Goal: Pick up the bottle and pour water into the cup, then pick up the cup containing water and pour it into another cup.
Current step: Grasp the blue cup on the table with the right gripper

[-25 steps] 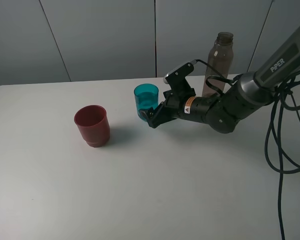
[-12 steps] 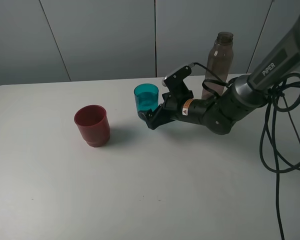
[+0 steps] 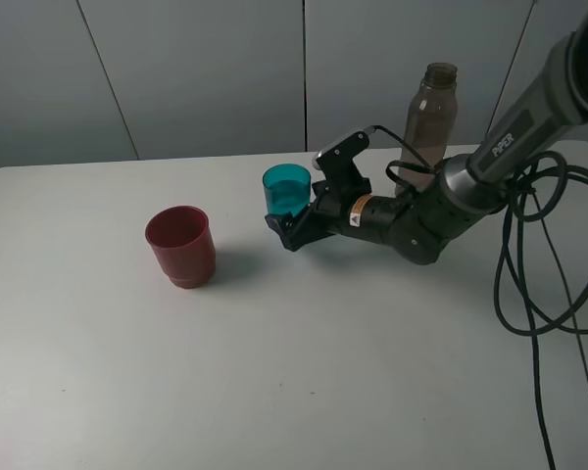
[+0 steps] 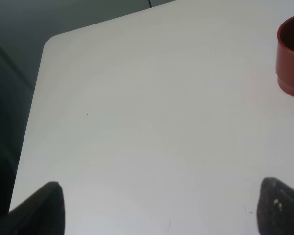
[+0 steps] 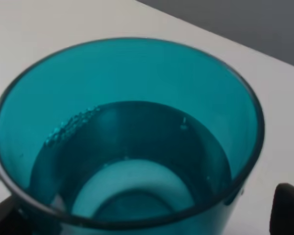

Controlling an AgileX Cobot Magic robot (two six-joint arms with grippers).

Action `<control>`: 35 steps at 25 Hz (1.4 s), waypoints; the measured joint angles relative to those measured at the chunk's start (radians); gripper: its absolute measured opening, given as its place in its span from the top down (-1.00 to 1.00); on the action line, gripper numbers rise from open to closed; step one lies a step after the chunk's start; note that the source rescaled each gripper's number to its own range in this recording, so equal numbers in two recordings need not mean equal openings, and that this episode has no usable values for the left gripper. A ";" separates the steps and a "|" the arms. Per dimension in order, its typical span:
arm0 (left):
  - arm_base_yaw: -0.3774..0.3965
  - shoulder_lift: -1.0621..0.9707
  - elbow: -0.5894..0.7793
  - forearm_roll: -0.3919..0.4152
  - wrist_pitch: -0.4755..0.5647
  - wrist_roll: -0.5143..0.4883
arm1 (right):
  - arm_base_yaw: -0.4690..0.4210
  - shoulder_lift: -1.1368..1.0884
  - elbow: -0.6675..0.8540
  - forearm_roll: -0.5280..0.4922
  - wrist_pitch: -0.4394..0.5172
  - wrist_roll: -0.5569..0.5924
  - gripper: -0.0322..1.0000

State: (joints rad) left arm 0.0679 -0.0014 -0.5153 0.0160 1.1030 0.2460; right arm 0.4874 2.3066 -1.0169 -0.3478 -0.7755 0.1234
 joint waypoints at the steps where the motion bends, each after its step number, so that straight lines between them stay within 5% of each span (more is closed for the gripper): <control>1: 0.000 0.000 0.000 0.000 0.000 0.000 | 0.002 0.007 -0.003 0.000 0.000 0.002 -0.99; 18: 0.000 0.000 0.000 0.000 0.000 0.000 | 0.020 0.082 -0.015 0.026 -0.202 0.007 -0.99; 35: 0.000 0.000 0.000 0.000 0.000 0.000 | 0.020 0.111 -0.083 0.028 -0.207 0.007 -0.99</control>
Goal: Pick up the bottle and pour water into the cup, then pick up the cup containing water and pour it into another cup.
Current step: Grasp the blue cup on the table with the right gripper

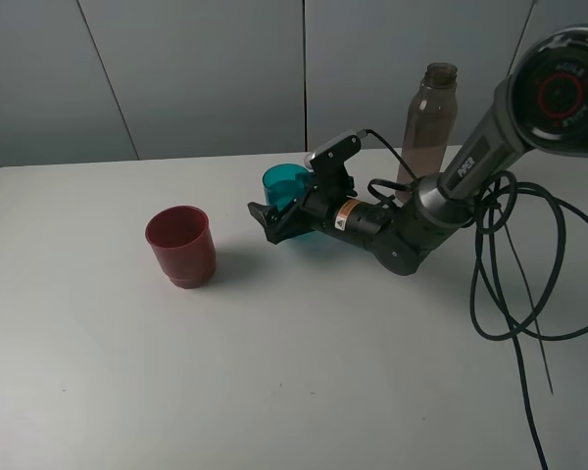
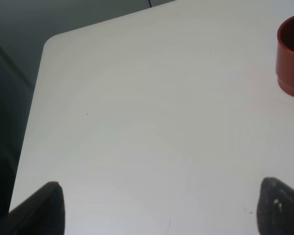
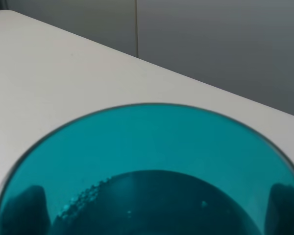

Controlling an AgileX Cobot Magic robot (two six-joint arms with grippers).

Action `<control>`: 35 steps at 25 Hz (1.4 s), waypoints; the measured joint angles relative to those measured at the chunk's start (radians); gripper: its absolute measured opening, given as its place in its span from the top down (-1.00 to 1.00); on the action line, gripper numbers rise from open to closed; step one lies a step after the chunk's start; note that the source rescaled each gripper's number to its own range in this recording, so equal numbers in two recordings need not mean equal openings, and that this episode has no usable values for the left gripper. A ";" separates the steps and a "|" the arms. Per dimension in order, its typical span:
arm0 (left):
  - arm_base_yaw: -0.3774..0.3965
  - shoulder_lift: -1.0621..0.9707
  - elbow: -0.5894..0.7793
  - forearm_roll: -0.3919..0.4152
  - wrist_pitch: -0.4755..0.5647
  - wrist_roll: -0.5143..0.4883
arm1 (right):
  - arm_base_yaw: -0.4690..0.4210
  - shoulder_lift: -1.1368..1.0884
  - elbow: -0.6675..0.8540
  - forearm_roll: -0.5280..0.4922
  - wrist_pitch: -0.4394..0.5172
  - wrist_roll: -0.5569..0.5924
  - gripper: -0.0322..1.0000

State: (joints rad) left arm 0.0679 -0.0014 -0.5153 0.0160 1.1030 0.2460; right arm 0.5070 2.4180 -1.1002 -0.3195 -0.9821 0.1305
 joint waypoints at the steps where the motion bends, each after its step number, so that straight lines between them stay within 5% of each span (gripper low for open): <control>1: 0.000 0.000 0.000 0.000 0.000 0.000 | 0.000 0.000 0.000 0.000 0.000 0.000 -0.99; 32: 0.000 0.000 0.000 0.000 0.000 -0.002 | 0.000 0.021 0.000 0.012 -0.052 0.003 -0.99; 34: 0.000 0.000 0.000 0.000 0.000 -0.002 | 0.000 0.021 0.000 0.015 -0.052 0.003 -0.82; 35: 0.000 0.000 0.000 0.000 0.000 -0.002 | 0.000 0.021 0.000 0.015 -0.052 0.003 -0.50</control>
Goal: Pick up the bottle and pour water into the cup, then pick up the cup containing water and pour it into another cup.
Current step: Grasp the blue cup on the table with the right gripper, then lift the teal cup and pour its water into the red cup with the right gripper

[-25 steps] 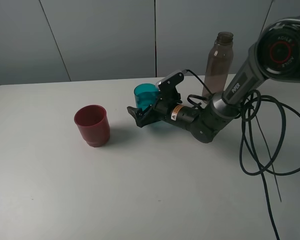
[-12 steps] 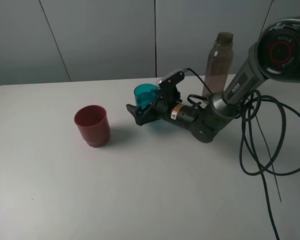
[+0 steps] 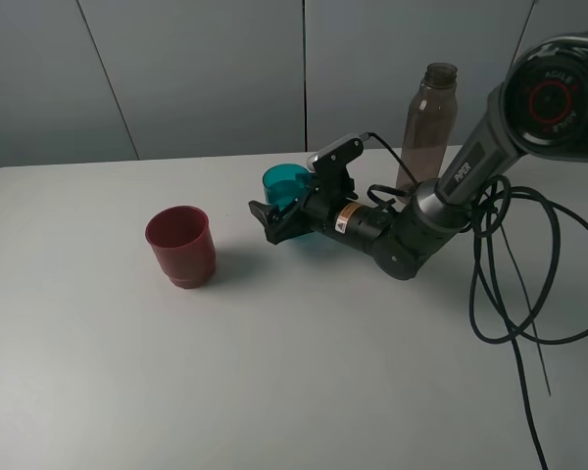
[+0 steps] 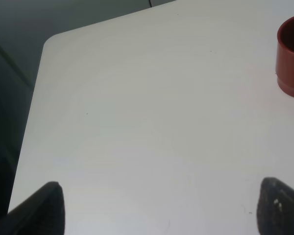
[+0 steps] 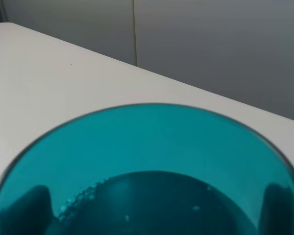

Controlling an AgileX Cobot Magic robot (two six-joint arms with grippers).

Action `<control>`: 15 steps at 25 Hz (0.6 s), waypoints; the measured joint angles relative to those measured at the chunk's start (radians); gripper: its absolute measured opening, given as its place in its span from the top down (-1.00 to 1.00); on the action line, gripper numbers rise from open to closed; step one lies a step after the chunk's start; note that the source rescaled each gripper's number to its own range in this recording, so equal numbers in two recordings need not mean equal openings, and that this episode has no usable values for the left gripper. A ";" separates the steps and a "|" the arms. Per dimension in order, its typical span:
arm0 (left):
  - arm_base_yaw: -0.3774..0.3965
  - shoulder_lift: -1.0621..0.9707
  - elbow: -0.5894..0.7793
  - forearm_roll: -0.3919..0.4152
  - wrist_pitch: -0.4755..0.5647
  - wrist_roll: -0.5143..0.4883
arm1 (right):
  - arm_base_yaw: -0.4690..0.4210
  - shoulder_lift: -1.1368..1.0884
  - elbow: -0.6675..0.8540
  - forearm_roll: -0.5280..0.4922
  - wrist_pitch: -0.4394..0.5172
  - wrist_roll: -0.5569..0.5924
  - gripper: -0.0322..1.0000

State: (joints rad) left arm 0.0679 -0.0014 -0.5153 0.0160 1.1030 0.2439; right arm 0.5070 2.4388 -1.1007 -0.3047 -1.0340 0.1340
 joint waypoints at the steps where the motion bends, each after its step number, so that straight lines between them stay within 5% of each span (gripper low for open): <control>1: 0.000 0.000 0.000 0.000 0.000 0.000 | 0.000 0.000 0.000 0.000 0.000 0.000 0.02; 2: 0.000 0.000 0.000 0.000 0.000 0.000 | 0.000 0.000 0.000 0.000 0.000 0.000 0.66; 3: 0.000 0.000 0.000 0.000 0.000 0.000 | 0.000 0.000 0.000 0.002 -0.003 0.001 0.86; 15: 0.000 0.000 0.000 0.000 0.000 0.000 | 0.000 -0.024 0.000 -0.003 0.026 0.001 0.87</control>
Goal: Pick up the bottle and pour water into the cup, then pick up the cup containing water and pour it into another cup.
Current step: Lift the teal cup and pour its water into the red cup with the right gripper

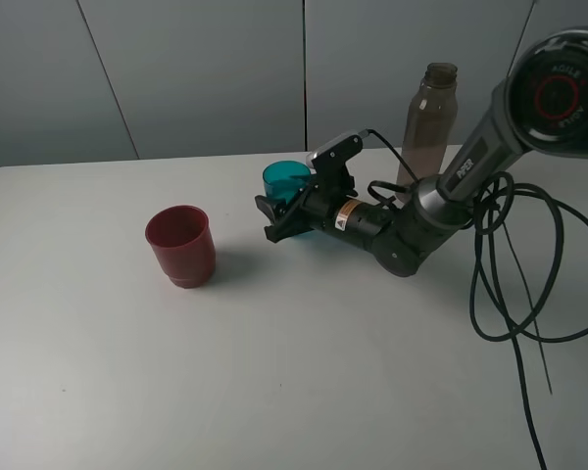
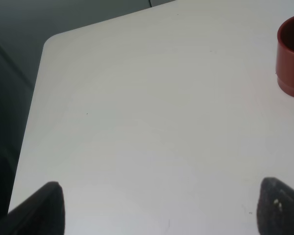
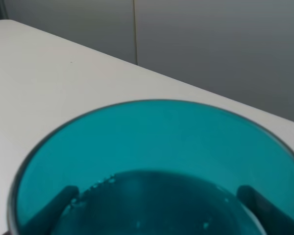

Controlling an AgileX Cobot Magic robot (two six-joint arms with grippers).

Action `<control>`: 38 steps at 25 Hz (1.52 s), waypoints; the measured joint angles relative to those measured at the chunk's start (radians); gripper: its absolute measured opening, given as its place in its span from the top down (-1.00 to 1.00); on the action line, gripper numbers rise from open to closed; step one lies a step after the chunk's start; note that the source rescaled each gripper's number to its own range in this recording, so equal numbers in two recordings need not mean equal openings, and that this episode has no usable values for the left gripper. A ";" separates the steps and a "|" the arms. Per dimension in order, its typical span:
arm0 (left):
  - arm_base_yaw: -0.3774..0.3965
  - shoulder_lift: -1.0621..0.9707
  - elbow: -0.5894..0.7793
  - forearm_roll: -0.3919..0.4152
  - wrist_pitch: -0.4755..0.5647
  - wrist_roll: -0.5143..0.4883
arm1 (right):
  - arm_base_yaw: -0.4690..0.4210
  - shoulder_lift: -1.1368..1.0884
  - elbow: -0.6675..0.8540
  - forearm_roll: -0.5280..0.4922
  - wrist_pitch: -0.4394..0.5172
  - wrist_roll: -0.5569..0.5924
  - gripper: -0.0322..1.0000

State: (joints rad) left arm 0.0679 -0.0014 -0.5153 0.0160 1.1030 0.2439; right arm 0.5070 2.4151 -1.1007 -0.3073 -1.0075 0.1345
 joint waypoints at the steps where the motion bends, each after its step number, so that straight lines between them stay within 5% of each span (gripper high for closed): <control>1: 0.000 0.000 0.000 0.000 0.000 0.000 | 0.000 -0.016 0.000 -0.005 0.003 0.000 0.87; 7: 0.000 0.000 0.000 0.000 0.000 0.000 | 0.000 -0.127 0.000 -0.053 0.040 -0.045 0.87; 18: 0.000 0.000 0.000 0.000 0.000 0.000 | 0.091 -0.177 -0.163 -0.119 0.312 -0.049 0.87; 38: 0.000 0.000 0.000 0.000 0.000 0.000 | 0.149 -0.127 -0.300 -0.279 0.317 -0.088 0.87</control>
State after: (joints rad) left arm 0.0679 -0.0014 -0.5153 0.0160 1.1030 0.2439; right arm 0.6564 2.2880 -1.4008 -0.5863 -0.6900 0.0466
